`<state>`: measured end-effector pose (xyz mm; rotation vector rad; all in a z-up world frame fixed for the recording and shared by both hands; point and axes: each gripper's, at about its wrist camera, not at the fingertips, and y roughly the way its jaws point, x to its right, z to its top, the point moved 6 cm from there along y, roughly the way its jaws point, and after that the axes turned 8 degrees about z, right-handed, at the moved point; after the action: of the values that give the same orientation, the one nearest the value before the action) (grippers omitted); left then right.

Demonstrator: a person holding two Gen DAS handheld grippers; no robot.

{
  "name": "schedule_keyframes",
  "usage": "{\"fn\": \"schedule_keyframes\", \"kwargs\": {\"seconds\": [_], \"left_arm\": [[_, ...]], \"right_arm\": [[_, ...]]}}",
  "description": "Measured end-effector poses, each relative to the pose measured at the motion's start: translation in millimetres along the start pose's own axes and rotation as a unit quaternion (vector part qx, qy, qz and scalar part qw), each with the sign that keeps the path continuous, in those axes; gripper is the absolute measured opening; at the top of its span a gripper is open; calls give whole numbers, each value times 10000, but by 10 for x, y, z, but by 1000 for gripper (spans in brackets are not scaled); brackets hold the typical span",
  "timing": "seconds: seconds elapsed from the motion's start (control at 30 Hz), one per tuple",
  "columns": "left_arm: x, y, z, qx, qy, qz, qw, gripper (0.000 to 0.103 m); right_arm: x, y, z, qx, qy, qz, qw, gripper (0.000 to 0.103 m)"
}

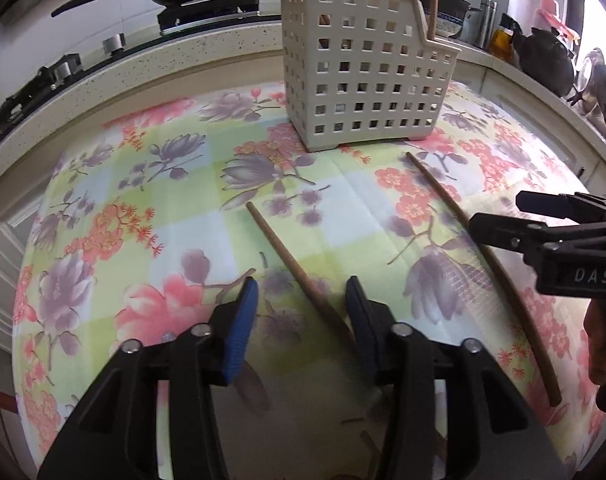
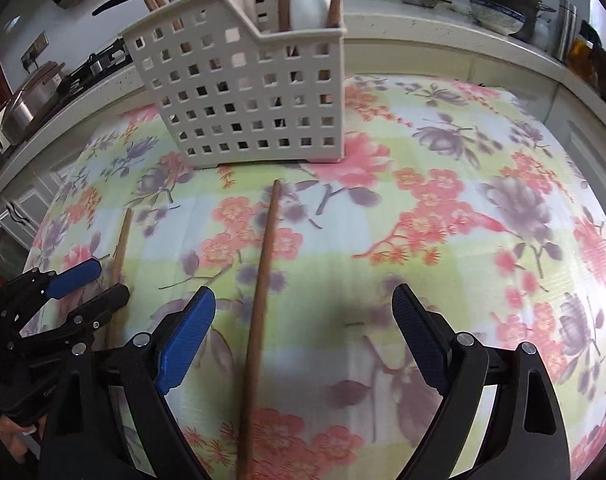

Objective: Organize utensils
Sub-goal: 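Grasp a wooden chopstick with the left tool while the right tool grasps another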

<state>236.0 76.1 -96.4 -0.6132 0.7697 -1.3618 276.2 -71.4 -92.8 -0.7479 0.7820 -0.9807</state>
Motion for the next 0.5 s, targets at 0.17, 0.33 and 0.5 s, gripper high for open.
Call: {"fn": "schedule_keyframes", "kwargs": {"seconds": [0.17,0.33,0.5], "left_arm": [[-56,11,11,-22,50,1,10000,17],[-127,-20,-8,-61,-4,-143,9999,13],[-180,-73,-49,-124,175,-29,9998,10]], "right_arm": [[-78,133,-38,-198,-198,-255,9993,84],[-129,129,-29,-195,-250,-338,9989,72],[-187,45,-55,-224,-350,-222,9989,29]]}}
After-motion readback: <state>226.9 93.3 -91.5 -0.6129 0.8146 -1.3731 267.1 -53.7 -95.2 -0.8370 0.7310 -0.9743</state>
